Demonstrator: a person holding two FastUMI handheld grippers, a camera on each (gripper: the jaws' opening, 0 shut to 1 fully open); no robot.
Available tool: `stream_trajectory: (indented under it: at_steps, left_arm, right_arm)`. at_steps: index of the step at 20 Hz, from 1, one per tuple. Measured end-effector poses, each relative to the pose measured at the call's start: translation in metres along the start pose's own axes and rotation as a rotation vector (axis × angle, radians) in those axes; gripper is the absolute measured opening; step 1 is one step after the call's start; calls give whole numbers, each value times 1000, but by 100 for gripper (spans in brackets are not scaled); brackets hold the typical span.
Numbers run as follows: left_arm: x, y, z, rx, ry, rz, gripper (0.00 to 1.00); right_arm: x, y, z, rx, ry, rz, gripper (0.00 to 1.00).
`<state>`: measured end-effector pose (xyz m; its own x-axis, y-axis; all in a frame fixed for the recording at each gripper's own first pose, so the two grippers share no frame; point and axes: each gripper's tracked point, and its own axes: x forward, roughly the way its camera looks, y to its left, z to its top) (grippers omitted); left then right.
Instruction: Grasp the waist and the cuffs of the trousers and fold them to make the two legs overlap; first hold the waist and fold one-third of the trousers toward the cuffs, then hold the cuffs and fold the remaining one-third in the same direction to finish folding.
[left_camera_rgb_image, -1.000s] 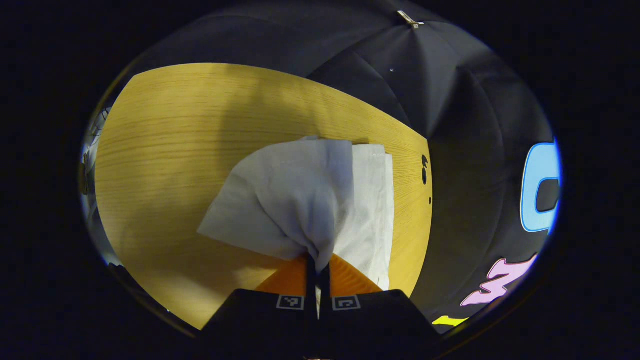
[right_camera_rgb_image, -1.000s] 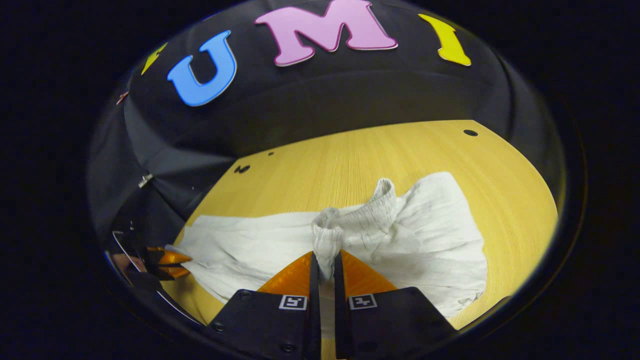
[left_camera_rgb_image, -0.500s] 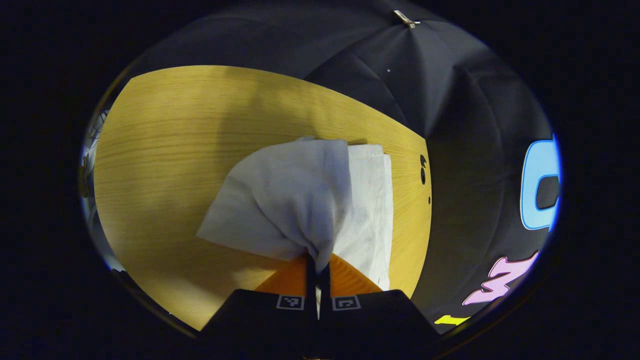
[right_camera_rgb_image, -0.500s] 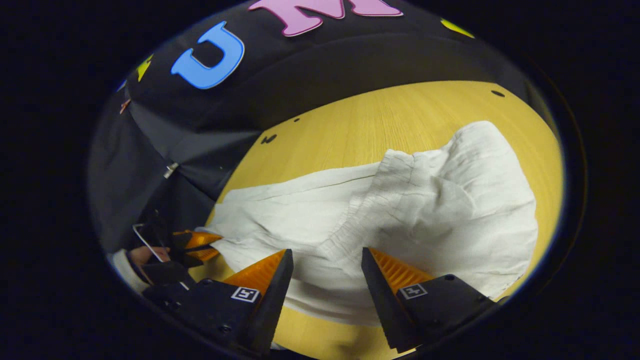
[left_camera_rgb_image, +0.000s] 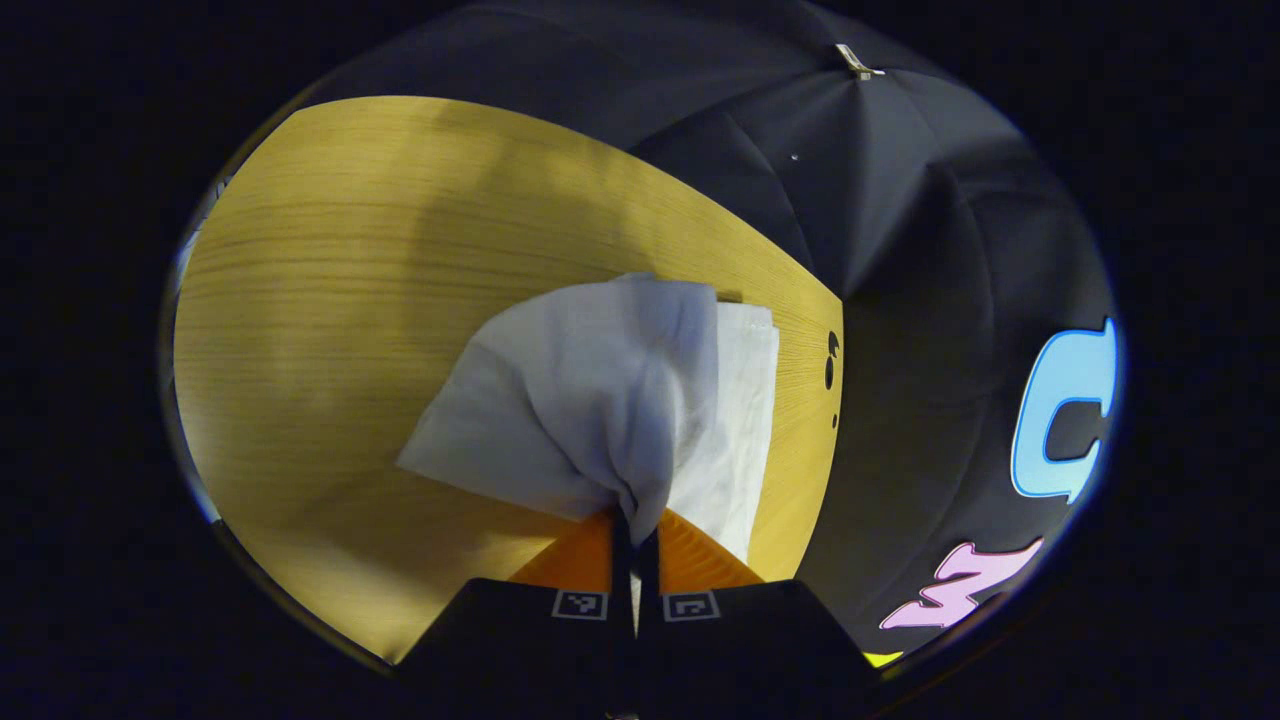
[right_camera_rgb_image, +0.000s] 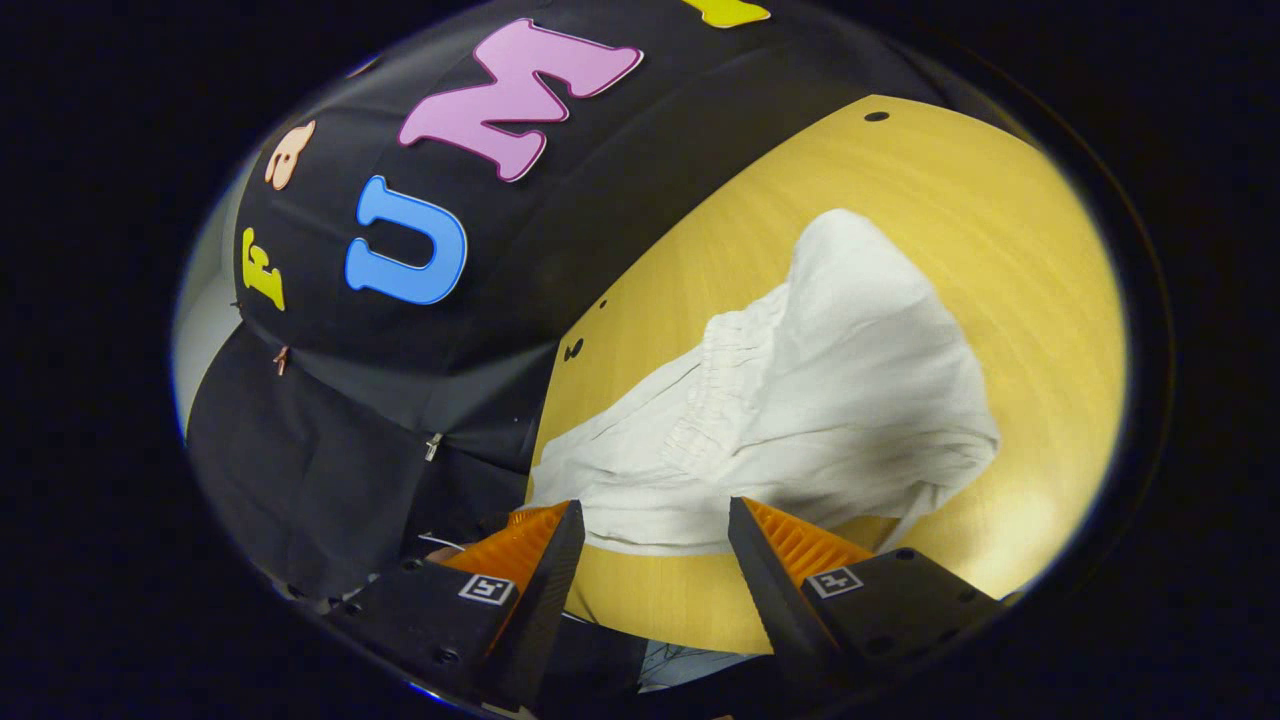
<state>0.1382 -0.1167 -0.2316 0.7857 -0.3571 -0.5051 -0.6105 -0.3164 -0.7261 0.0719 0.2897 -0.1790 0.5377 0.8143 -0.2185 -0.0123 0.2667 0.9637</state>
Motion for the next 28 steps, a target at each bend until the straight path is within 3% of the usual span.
stream_trajectory:
  at_steps: [6,10,15,19,22,25,28]
  left_arm:
    - [-11,-37,-5,103,-34,-47,6]
    - [-23,-66,-18,194,-70,-81,6]
    - [-38,-115,-54,359,-123,-161,6]
    - [-49,-148,-118,622,-127,-239,6]
    - [-56,-165,-208,946,-75,-324,6]
    - [-45,-150,-289,1178,2,-352,6]
    - [-19,-124,-340,1414,53,-330,6]
  right_arm:
    - [-66,-40,24,56,-74,-66,90]
    - [-89,-65,36,70,-108,-111,90]
    - [-102,-82,42,99,-106,-114,89]
    - [-111,-94,51,88,-97,-115,90]
    - [-116,-106,61,91,-97,-116,90]
    - [-118,-115,68,97,-98,-117,90]
    - [-124,-123,72,103,-100,-123,90]
